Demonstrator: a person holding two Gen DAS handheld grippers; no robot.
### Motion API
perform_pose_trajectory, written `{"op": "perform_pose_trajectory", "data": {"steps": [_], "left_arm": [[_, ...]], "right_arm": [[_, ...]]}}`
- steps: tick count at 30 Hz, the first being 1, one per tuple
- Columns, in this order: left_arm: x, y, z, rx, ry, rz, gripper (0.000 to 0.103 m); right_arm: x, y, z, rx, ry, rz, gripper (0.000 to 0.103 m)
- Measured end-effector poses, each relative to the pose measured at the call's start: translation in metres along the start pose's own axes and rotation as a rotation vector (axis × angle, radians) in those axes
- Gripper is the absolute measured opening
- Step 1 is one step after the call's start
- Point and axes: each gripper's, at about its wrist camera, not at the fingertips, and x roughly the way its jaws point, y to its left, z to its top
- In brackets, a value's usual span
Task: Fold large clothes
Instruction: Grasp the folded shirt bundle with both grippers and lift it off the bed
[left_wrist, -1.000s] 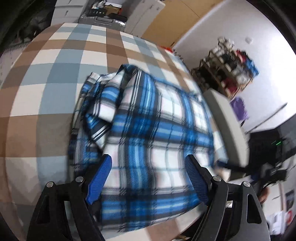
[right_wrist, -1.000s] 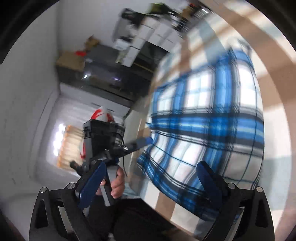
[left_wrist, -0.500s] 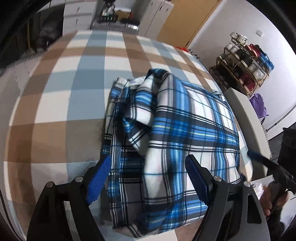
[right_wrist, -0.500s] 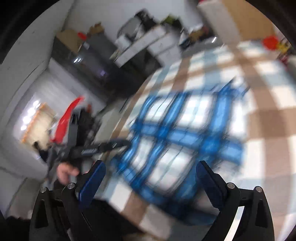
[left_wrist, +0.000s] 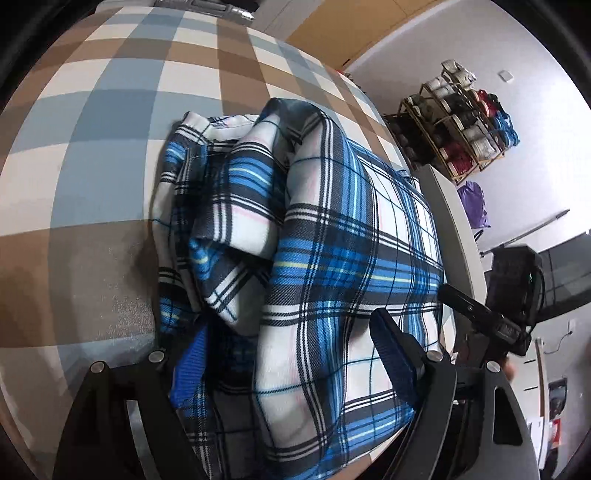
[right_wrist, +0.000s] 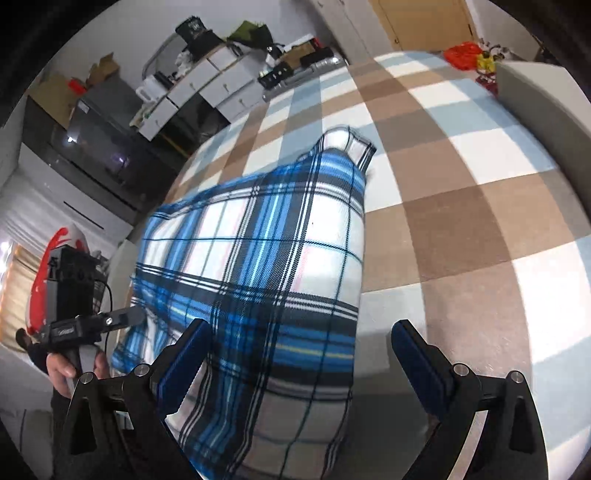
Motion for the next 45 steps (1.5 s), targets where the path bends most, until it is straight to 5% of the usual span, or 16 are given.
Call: {"op": "perform_pose_trajectory", "data": {"steps": [1,3,9,14,17,20,25,27,31,33,36,40,45], "left_arm": [[0.0,-0.001,-0.002,0.007,0.0,0.006,0.078],[0.002,-0.005,-0.005,0.008,0.006,-0.012,0.077],[0.013,-0.027,-0.025,0.017,0.077,-0.123,0.077],[0.002,-0.045,-0.03,0.094,0.077,0.003,0.078],[-0.019,-0.031,-0.024,0.036,0.001,0.032,0.079],[-0.019,-0.014,-0.016,-0.005,0.001,0.099,0.079],[-0.008,-0.006,-0.003,-0.017,0.022,0.048,0.085],[-0.003,-0.008,0.001,-0.03,0.027,0.0,0.098],[0.008,-0.021,-0.001,0.033,0.044,-0.024,0.1],[0.013,-0.025,-0.004,0.04,0.078,-0.088,0.1],[0.014,-0.028,-0.009,0.051,0.104,-0.104,0.087],[0.001,-0.017,-0.011,0.056,0.089,-0.061,0.083],[0.006,-0.016,-0.01,0.016,0.065,-0.101,0.083]], "right_arm": [[0.003,0.003,-0.002,0.0,0.001,0.008,0.097],[0.001,0.005,-0.002,-0.001,0.003,0.029,0.059],[-0.015,-0.011,-0.004,0.017,0.012,0.037,0.059],[-0.028,-0.03,-0.011,0.03,0.034,0.09,0.063],[-0.027,-0.025,-0.012,-0.01,0.027,0.064,0.08],[-0.019,-0.014,-0.011,-0.053,0.04,0.041,0.081],[-0.009,-0.007,-0.01,-0.071,0.048,0.028,0.09],[-0.007,-0.005,-0.01,-0.081,0.042,0.031,0.092],[-0.004,-0.006,-0.008,-0.071,0.052,0.06,0.09],[-0.005,-0.01,-0.006,-0.051,0.054,0.09,0.072],[-0.007,-0.023,-0.007,0.003,0.078,0.187,0.065],[-0.009,-0.022,-0.011,-0.023,0.08,0.175,0.067],[-0.003,-0.011,-0.011,-0.055,0.075,0.144,0.078]]}}
